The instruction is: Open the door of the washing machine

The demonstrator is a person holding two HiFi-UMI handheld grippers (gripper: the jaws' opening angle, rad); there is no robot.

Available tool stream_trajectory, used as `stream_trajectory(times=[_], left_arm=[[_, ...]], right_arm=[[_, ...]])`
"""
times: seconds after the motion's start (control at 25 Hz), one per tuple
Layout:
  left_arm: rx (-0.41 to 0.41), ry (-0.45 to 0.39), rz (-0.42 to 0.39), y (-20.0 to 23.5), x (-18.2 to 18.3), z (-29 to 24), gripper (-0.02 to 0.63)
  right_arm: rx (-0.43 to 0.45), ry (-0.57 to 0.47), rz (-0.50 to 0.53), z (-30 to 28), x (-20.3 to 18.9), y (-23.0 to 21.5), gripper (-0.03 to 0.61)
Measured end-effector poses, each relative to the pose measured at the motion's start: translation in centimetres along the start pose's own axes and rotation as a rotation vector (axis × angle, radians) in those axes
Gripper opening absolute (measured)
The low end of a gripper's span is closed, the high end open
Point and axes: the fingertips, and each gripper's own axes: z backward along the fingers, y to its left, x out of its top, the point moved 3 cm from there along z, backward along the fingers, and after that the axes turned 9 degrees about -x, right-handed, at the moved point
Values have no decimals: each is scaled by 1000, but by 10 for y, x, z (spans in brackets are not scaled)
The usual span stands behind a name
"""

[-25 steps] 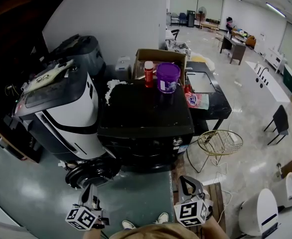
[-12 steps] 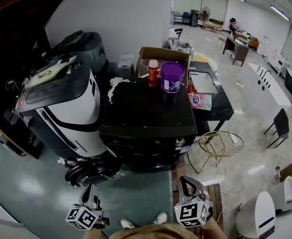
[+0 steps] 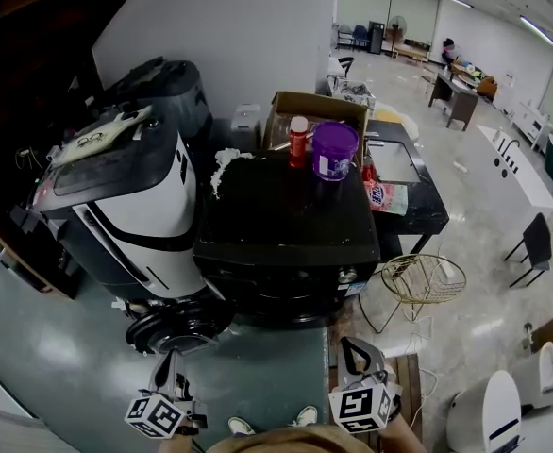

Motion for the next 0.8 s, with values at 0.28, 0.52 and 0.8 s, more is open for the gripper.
stream_trajectory(times=[0.28, 0.52, 0.8], left_arm=[[13, -22, -9, 13, 1, 4, 60], [34, -34, -8, 21, 4, 8, 60], [56, -36, -6, 21, 11, 10, 60]], right_arm=[[20, -16, 13, -9, 7, 5, 5], [35, -31, 18, -18, 15, 10, 5], [52, -43, 18, -24, 22, 15, 5]])
